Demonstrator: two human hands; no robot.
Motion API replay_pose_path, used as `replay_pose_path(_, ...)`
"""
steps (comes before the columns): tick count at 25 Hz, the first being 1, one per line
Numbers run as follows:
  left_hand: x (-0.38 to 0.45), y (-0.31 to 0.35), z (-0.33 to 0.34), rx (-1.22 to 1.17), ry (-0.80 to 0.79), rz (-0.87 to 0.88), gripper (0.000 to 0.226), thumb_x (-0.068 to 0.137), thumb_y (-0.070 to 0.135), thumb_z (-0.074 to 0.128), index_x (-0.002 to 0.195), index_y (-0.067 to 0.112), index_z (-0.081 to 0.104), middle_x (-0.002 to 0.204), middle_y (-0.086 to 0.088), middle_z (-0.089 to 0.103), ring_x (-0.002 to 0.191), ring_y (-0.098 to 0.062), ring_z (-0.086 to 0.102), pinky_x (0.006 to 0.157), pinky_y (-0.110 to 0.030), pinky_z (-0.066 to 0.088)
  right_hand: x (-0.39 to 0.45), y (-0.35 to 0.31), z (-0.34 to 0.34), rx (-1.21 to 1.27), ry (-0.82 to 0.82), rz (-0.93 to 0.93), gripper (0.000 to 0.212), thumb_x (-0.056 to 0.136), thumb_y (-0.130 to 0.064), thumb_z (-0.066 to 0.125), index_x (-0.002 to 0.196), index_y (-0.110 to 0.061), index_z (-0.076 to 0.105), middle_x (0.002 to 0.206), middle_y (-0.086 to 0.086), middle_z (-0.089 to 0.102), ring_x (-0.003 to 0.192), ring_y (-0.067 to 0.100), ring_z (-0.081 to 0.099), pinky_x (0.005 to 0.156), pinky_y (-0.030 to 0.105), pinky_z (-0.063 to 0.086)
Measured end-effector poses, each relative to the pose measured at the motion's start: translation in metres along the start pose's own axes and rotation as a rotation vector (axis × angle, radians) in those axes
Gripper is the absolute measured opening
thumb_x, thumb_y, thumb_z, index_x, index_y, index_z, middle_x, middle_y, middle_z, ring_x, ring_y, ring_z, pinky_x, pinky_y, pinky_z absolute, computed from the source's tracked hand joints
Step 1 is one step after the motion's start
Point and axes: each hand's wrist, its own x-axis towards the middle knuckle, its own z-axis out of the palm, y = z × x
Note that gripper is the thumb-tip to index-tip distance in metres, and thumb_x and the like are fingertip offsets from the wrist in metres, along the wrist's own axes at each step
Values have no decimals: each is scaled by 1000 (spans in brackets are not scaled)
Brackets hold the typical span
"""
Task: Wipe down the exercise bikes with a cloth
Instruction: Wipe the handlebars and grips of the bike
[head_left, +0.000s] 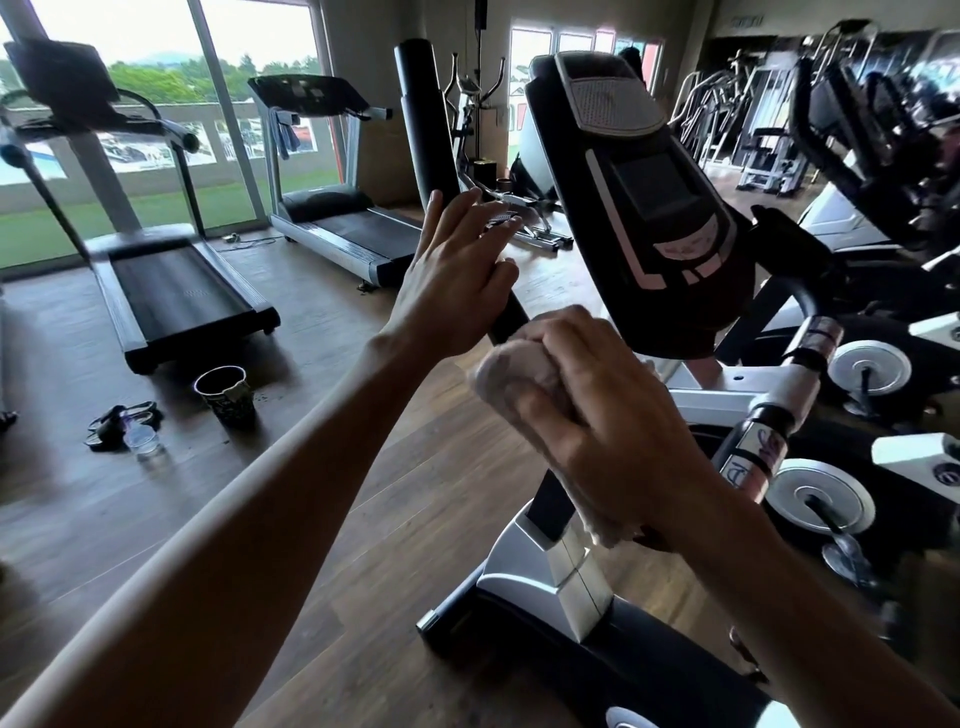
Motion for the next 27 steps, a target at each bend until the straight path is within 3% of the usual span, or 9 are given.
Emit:
replay_pose_path(3,0,1,-1,11,-9,-6,49,94,25,43,136,9,63,142,-12,59,145,-36,37,125,-52,8,5,-12,9,-128,94,166,41,94,-50,35,116,-20,53,117,-6,51,109,13,47,91,42,46)
replay_pose_path(5,-1,2,-3,-2,-22,-15,50,95,27,41,137,11,63,143,-11,58,147,-35,35,126,-52,8,-11,-11,9,-203,47,46,50,99,-47,36,133,-14,51,136,1,50,127,16,46,102,43,45)
replay_pose_path(7,-1,1,-3,-19,-35,-9,52,96,30,39,138,12,62,144,-10,57,148,-34,33,126,-52,7,-36,-5,5,-204,13,-40,62,103,-46,37,151,-8,39,157,5,39,147,16,33,117,43,36)
replay_pose_path(11,-2,0,-1,-36,-8,-16,53,95,32,38,137,10,62,144,-9,57,148,-33,33,125,-46,3,-56,-3,7,-200,69,50,72,103,-52,35,158,-7,28,166,6,26,155,16,20,121,45,31)
replay_pose_path(13,-2,2,1,-40,3,-29,54,94,31,38,136,9,64,143,-10,58,147,-34,34,125,-45,3,-38,-10,8,-238,28,107,76,101,-57,27,160,-10,22,169,5,18,156,13,13,125,32,17)
replay_pose_path(15,-1,3,3,-34,17,-27,51,93,30,39,130,9,68,139,-11,60,145,-34,37,125,-47,6,-11,-15,9,-231,-14,168,76,100,-56,26,161,-13,17,170,2,11,156,9,3,118,15,-5)
replay_pose_path(16,-1,2,3,-29,19,-23,48,93,29,39,123,9,71,136,-11,62,144,-35,38,124,-47,7,-4,-17,9,-229,-10,181,76,99,-55,27,161,-12,18,170,3,12,155,9,3,117,12,-9)
replay_pose_path(21,-2,2,-2,50,-19,13,42,99,27,35,88,2,68,103,-13,63,139,-36,43,124,-57,15,-53,-9,11,-194,34,124,76,104,-59,24,160,-8,21,169,8,15,156,12,9,126,38,21)
replay_pose_path(27,-2,4,3,31,43,27,37,97,21,39,85,0,67,97,-15,61,137,-40,45,120,-61,19,-39,-5,10,-116,11,268,79,99,-62,20,161,-13,17,171,1,8,155,6,3,126,32,10)
